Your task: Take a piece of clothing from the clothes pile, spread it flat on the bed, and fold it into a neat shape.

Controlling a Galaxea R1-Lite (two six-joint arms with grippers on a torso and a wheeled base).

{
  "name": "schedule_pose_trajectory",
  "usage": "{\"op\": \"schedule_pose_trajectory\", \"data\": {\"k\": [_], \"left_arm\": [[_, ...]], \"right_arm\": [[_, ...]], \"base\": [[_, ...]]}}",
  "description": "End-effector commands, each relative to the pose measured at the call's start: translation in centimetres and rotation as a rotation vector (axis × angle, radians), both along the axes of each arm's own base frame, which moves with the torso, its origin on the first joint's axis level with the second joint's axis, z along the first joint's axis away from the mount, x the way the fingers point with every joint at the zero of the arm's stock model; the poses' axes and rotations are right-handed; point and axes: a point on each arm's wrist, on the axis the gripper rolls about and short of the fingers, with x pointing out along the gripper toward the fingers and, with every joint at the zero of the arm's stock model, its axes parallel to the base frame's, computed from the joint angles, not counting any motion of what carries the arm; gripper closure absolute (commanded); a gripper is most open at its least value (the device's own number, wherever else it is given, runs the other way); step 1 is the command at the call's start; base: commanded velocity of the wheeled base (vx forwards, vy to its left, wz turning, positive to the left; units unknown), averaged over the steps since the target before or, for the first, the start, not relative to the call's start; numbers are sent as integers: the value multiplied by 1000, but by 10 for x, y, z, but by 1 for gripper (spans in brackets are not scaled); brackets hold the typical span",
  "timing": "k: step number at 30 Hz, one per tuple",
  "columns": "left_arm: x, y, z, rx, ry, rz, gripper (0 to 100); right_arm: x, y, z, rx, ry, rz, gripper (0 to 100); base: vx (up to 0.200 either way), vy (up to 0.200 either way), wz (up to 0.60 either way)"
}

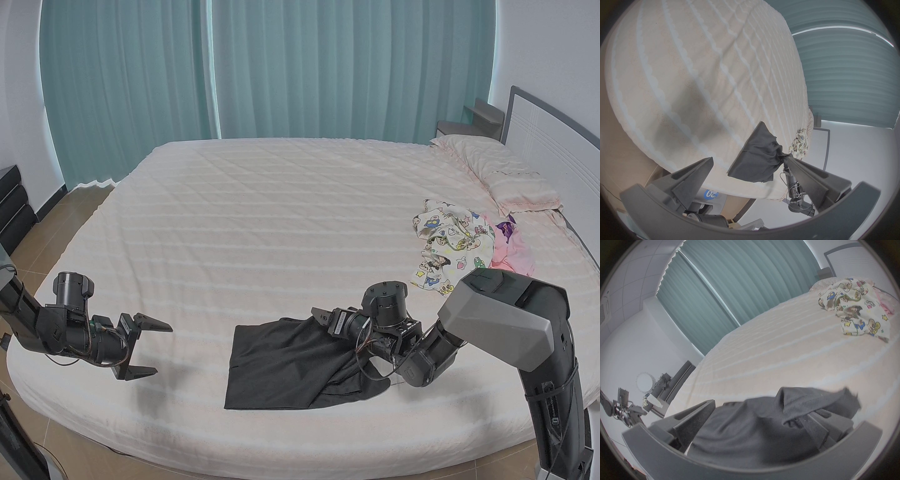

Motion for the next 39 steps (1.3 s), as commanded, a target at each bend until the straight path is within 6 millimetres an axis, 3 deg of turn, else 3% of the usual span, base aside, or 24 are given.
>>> {"op": "schedule_pose_trajectory", "data": {"k": [1, 7, 13, 18, 22, 24, 26, 30, 39], "left_arm": [[0, 0, -1, 0, 4, 1, 0], [0, 0, -2, 1, 6, 2, 0], [0, 0, -2, 0, 6, 1, 0], [0, 0, -2, -2, 4, -3, 0], [0, -1, -3, -3, 6, -6, 0], [0, -1, -3, -3, 9, -6, 0], [1, -1, -3, 0, 3, -8, 0], [0, -2, -6, 19, -5, -31, 0], [-1, -2, -7, 23, -4, -33, 0]], "right_arm": [[22, -14, -11, -1, -13, -49, 0], [37, -24, -11, 16, -41, -84, 0], [40, -44, 10, 50, -71, -128, 0], [18, -58, 26, 79, -69, -131, 0], [-22, -71, 37, 93, -57, -75, 0], [-34, -75, 37, 95, -41, -50, 0], [-60, -78, 30, 83, 31, 24, 0], [-91, -71, 16, 77, 74, 109, 0], [-102, -50, -14, 62, 107, 192, 0]], "base": [[0, 0, 0], [0, 0, 0], [0, 0, 0], [0, 0, 0], [0, 0, 0], [0, 0, 0], [0, 0, 0], [0, 0, 0], [0, 0, 0]]}}
